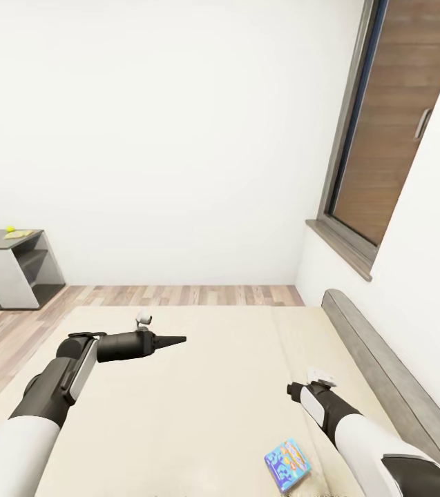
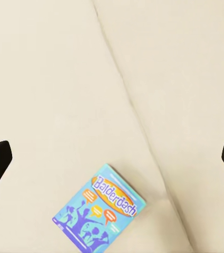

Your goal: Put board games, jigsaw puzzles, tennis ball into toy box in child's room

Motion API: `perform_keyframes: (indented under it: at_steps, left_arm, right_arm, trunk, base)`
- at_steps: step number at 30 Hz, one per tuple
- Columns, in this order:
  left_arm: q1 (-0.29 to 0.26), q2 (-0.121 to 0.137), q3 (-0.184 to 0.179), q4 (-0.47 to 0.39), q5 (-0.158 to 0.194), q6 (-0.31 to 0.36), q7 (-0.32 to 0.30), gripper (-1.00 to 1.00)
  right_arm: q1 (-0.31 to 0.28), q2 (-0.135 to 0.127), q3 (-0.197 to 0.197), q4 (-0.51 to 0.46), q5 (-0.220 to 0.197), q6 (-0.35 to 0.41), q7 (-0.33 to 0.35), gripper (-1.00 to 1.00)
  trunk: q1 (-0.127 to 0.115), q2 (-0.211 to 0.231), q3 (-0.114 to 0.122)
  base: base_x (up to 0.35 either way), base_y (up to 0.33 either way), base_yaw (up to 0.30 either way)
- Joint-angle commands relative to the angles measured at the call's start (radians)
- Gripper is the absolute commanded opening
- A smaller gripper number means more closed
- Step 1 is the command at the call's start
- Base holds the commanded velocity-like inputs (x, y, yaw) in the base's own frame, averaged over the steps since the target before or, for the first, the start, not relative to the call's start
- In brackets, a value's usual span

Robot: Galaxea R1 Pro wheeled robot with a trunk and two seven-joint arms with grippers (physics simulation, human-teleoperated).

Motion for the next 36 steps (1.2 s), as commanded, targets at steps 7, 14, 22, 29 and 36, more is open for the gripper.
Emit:
perform_keyframes:
  at_steps: [7,14,22,29,36]
  left_arm:
    - [0.001,-0.014,-0.002,0.000,0.003,0.013,-0.001,1.00]
    - [0.006,-0.090,-0.018,0.017,-0.002,0.014,0.004,1.00]
    - [0.009,-0.125,-0.029,0.020,-0.001,0.017,-0.001,1.00]
    - [0.010,-0.126,-0.026,0.009,0.003,0.052,-0.008,1.00]
    - [0.019,-0.112,-0.022,-0.067,0.005,0.094,-0.029,1.00]
  right_arm:
    - [-0.001,0.000,-0.003,-0.002,0.004,0.004,-0.003,1.00]
    - [-0.001,-0.006,-0.003,-0.001,0.010,0.001,-0.003,1.00]
    - [-0.001,-0.006,0.001,-0.001,0.012,0.001,-0.003,1.00]
    - [-0.001,-0.007,0.001,-0.001,0.013,0.002,-0.003,1.00]
    - [-0.001,-0.007,0.001,-0.001,0.013,0.002,-0.003,1.00]
  trunk:
    - [0.001,-0.002,-0.014]
    - [0.001,-0.002,-0.025]
    - [0.001,-0.002,-0.039]
    - [0.001,-0.002,-0.050]
    - [0.001,-0.002,-0.062]
  base:
    - [0.000,0.000,0.000]
    - [0.000,0.000,0.000]
    - [0.000,0.000,0.000]
    - [0.000,0.000,0.000]
    - [0.000,0.000,0.000]
